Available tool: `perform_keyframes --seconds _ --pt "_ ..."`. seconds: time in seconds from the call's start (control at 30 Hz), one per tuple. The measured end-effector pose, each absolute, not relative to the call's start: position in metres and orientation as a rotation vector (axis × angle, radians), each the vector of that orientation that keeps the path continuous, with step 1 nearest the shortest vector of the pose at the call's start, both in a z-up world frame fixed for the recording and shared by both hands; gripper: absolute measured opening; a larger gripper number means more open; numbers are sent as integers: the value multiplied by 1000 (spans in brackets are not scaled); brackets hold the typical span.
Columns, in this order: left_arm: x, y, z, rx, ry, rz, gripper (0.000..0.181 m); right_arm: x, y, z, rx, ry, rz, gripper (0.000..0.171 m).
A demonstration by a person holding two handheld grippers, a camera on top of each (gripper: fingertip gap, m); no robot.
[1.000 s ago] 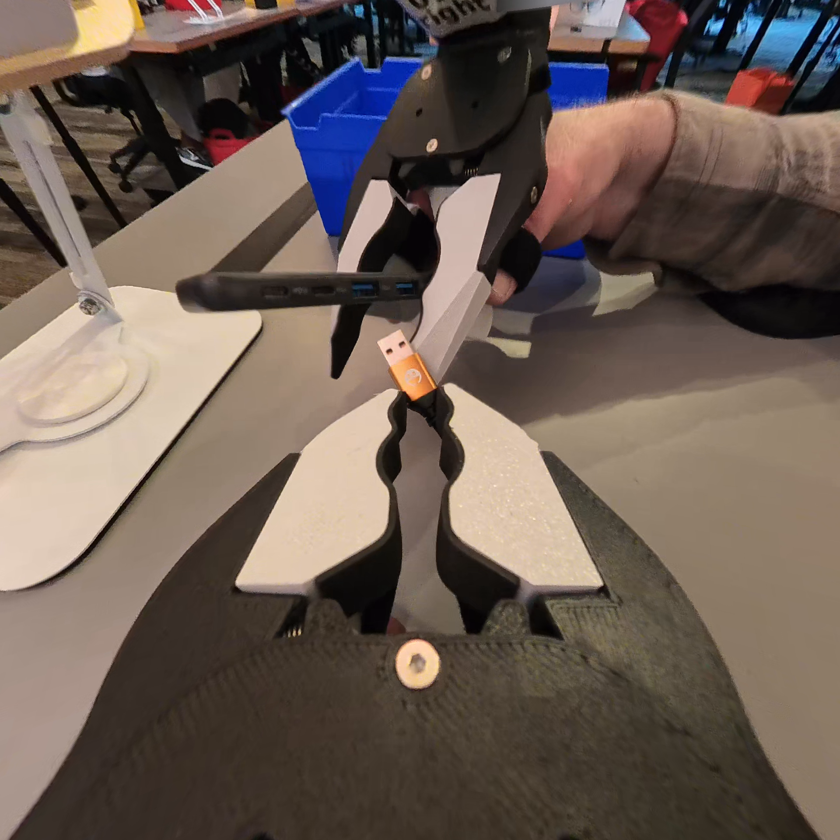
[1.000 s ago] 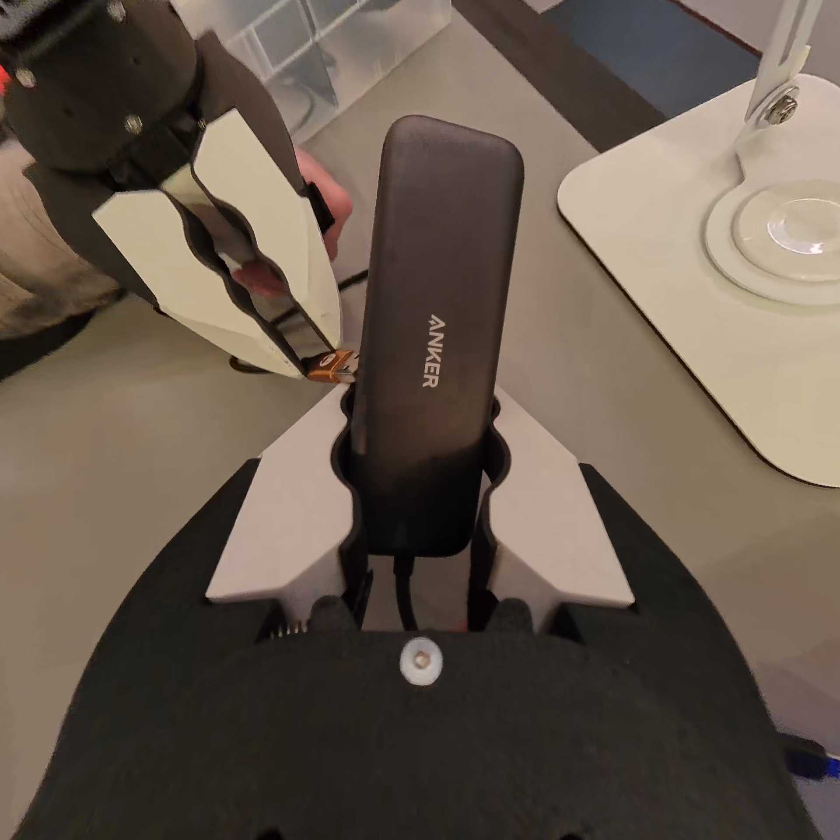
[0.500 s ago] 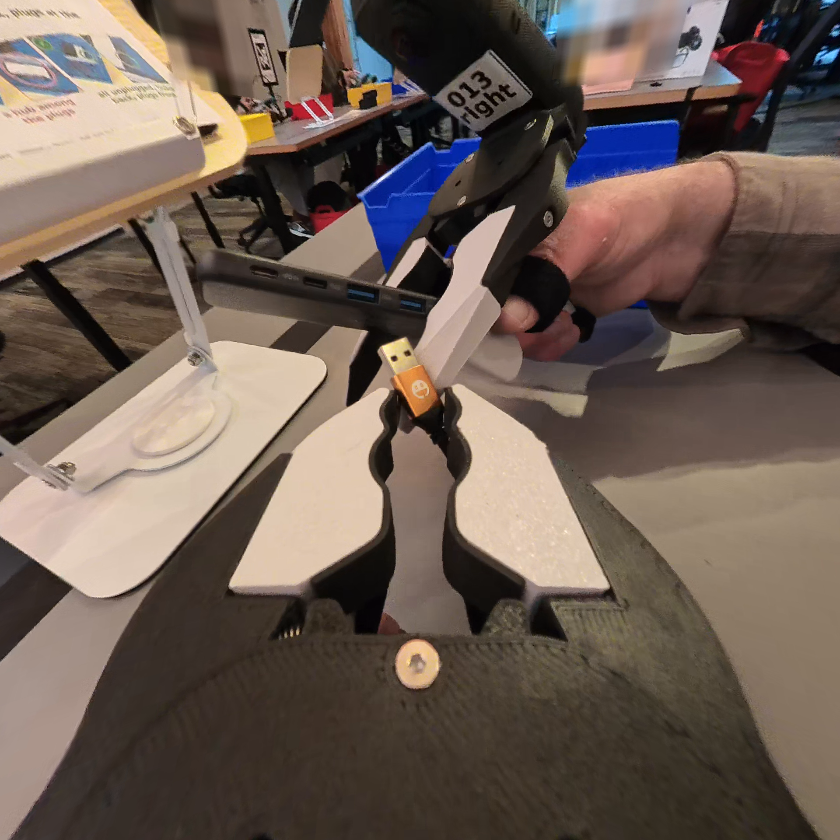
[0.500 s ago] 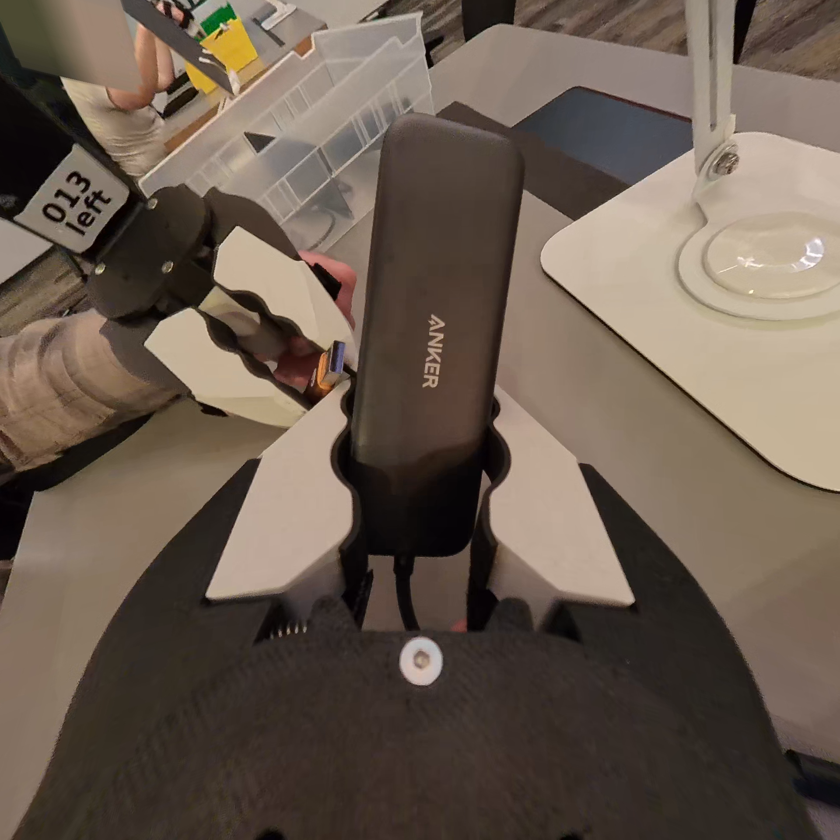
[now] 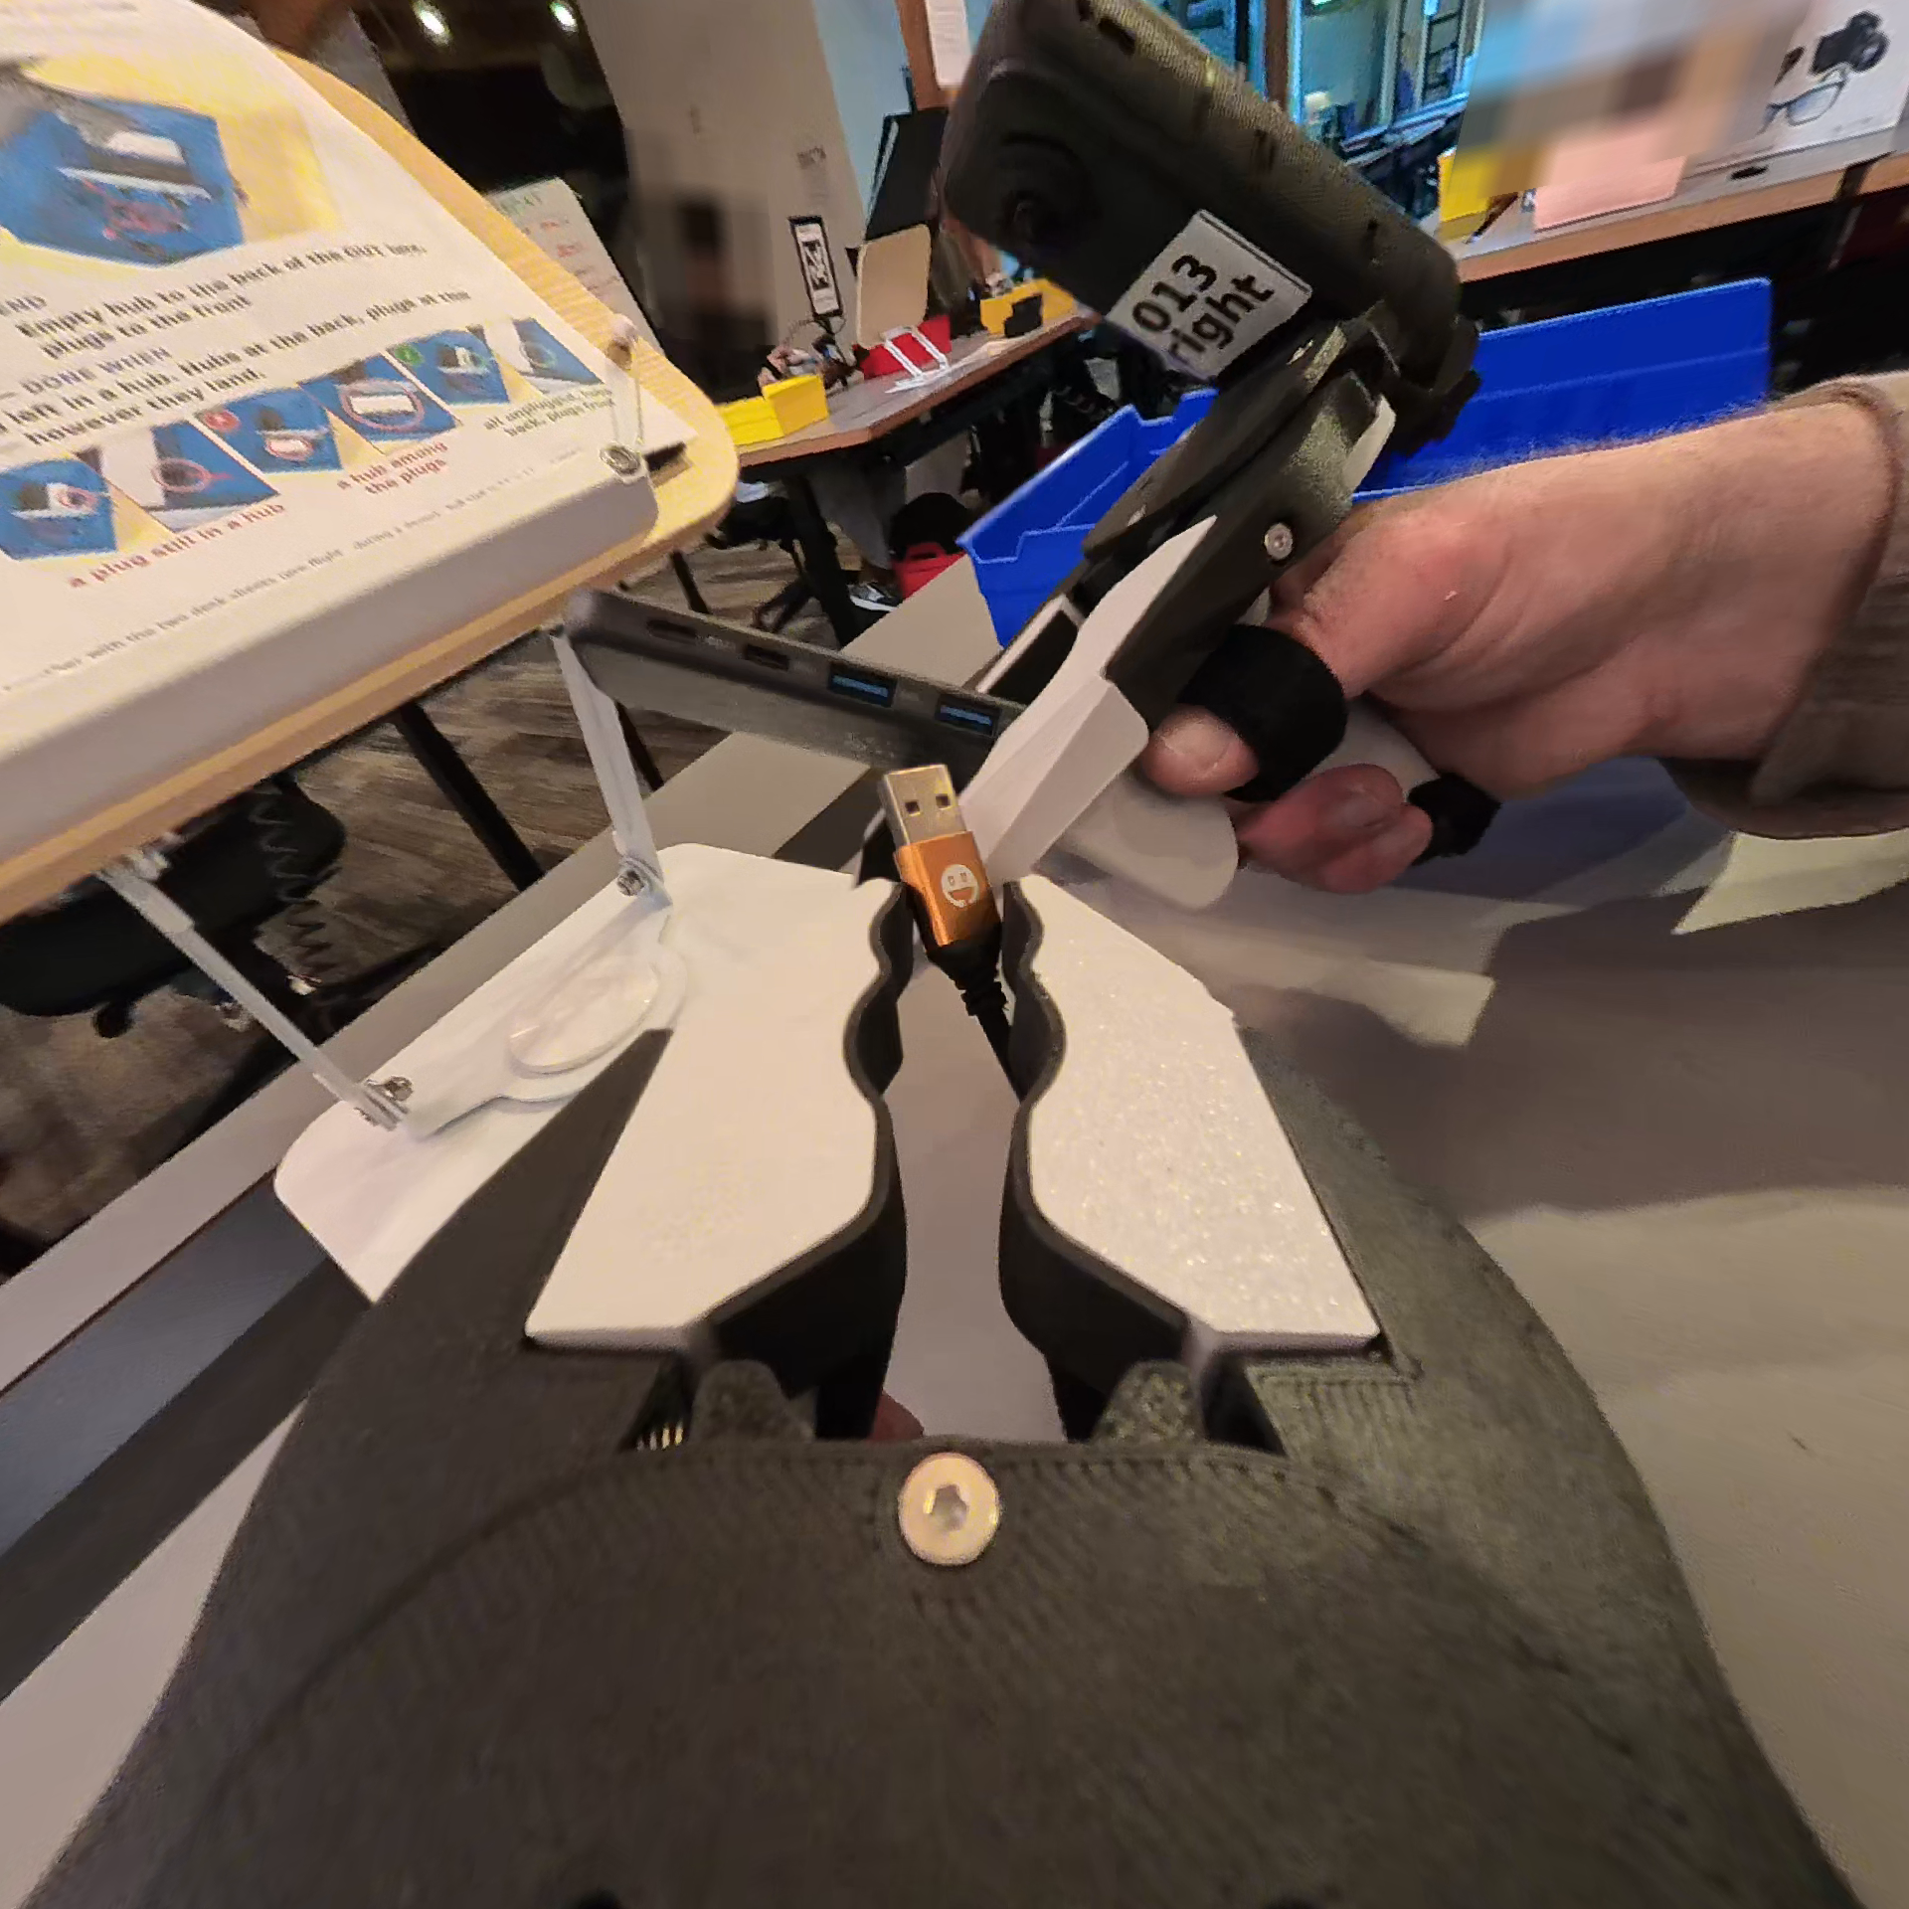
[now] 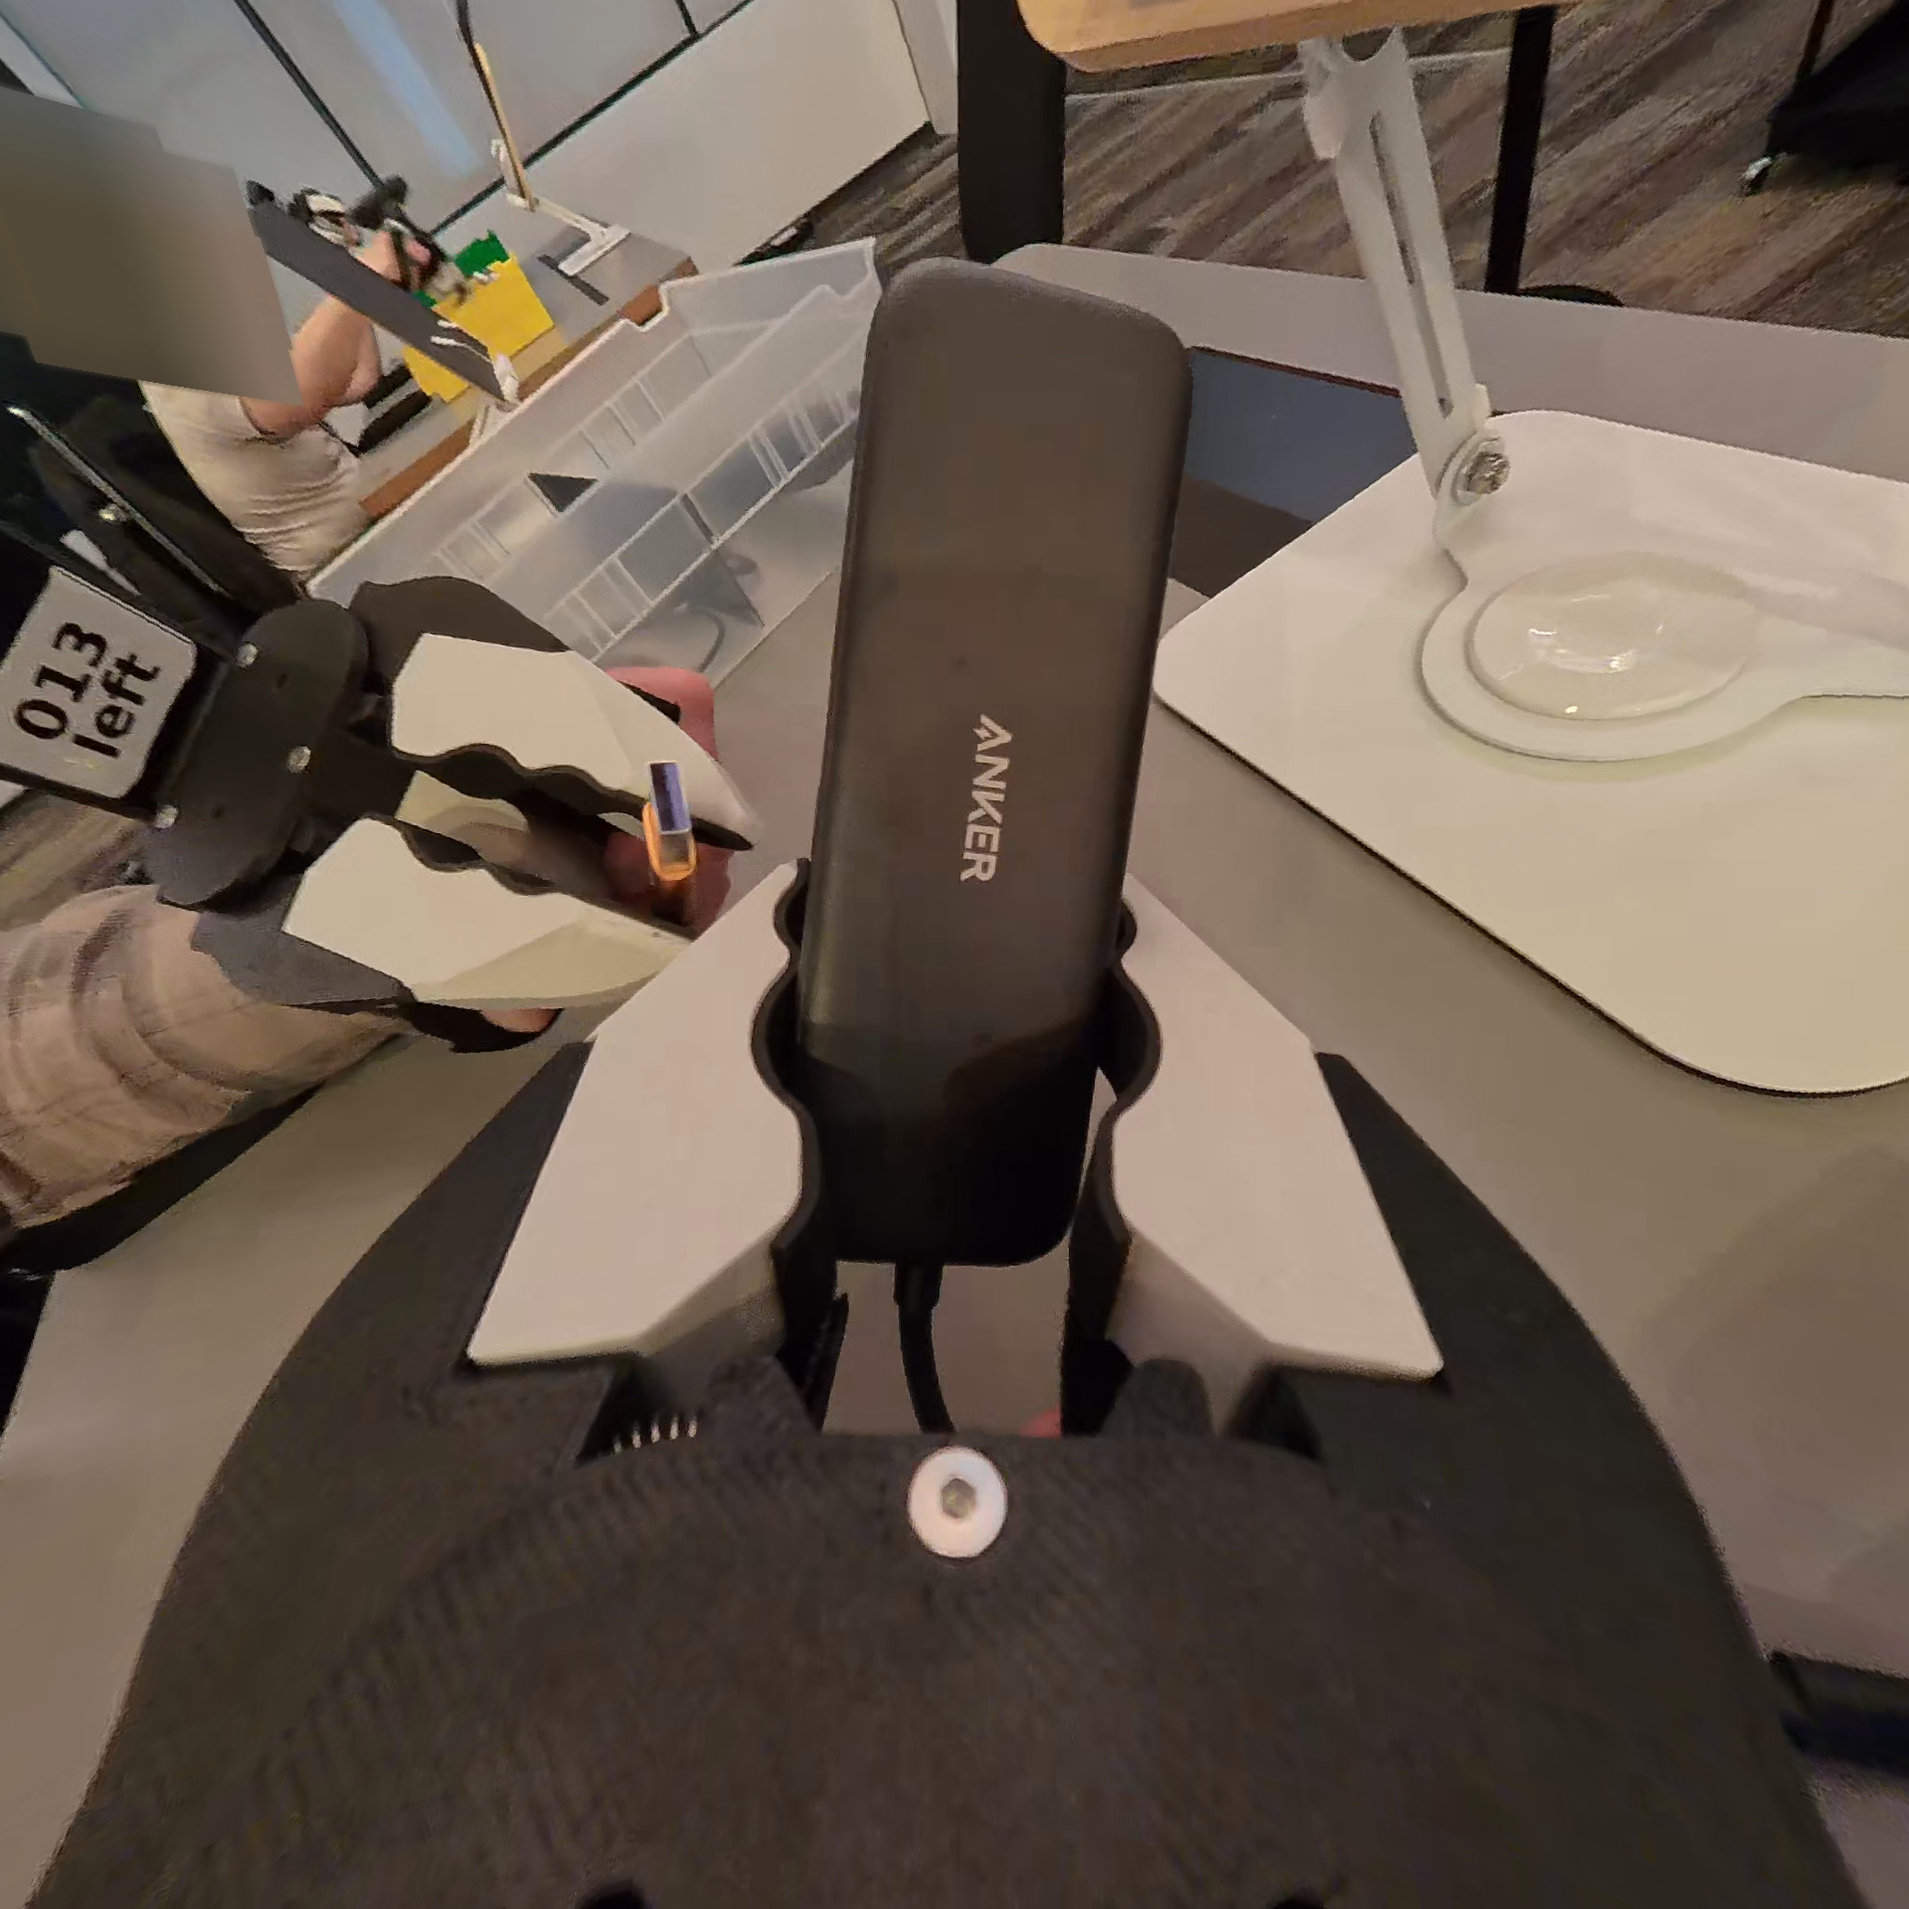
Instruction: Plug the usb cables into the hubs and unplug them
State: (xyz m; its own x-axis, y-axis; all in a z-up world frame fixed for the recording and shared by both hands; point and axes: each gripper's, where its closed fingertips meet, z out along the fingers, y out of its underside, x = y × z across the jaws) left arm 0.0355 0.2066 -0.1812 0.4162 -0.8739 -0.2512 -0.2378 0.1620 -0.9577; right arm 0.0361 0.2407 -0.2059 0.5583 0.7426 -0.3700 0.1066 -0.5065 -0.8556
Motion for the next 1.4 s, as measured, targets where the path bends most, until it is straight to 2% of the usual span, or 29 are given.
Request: perform_keyframes --seconds 0.3,0.53,1.4 --pt "29 210 -209 -1583 1227 -718 15 47 238 -180 -1868 -816 760 51" --pt "35 196 -232 -1635 1390 -705 15 40 236 -217 -1951 -1003 509 51" --pt "30 202 -244 -1522 1526 -439 8 53 241 -236 -2040 -987 464 51"
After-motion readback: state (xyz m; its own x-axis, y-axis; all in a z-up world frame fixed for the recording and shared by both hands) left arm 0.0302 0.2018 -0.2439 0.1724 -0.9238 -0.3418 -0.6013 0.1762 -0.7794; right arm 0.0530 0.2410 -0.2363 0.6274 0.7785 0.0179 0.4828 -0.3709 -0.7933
